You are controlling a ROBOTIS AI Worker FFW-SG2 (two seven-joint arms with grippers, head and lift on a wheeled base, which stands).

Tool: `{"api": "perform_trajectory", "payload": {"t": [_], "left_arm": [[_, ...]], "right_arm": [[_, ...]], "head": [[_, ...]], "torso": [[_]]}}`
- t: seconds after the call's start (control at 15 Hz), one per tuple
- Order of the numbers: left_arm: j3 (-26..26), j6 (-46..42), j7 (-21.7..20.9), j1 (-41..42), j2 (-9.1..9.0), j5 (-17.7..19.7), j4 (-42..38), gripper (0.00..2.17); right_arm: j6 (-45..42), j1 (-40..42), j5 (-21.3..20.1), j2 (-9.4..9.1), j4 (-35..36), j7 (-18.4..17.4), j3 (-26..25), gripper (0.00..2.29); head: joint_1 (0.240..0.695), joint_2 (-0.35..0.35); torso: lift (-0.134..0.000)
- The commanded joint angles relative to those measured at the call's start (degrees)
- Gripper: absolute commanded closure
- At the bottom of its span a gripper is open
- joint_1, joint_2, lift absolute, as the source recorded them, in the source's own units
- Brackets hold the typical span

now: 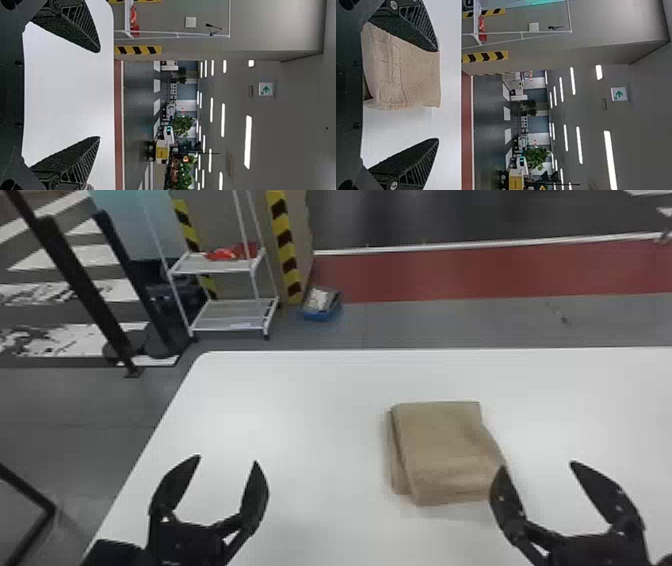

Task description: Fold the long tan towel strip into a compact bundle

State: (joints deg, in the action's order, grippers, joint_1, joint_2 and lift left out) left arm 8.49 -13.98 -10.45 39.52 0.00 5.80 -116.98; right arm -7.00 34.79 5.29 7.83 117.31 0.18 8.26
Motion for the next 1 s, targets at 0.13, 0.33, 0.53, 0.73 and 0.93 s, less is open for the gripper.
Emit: {"api": "perform_trajectory", "payload": {"t": [0.13,0.33,0.53,0.73,0.93], "left_arm": [[-0.14,0.05,-0.18,-0.14,-0.15,0.09,-0.09,0.09],[-0.31,0.05,-0.1,-0.14,-0.15,0.09,-0.17,0.09],[-0.93,0.05,-0.18,-0.14,-0.15,0.0,-0.61,0.09],[-1.37,0.4,-0.18,-0.23,-0.15,-0.17,-1.4,0.09],[-1.63,1.28,0.17,-0.58,-0.15,-0.52,-1.32,0.09]], "right_arm": [[-0.07,0.1,-0.02,-0.27,0.11,0.0,0.0,0.08],[-0.07,0.01,-0.02,-0.27,0.11,0.0,-0.09,0.08],[0.1,0.01,-0.02,-0.54,0.02,0.0,-0.35,0.08],[0.1,-0.08,-0.02,-0.54,-0.07,0.0,-0.35,0.08],[0.28,-0.34,0.16,-0.1,-0.33,-0.09,-0.35,0.08]], "head": [[0.695,0.16],[0.695,0.159],[0.695,0.155],[0.695,0.142],[0.695,0.137]], "torso": [[-0.119],[-0.119],[-0.119],[-0.119],[-0.119]]}}
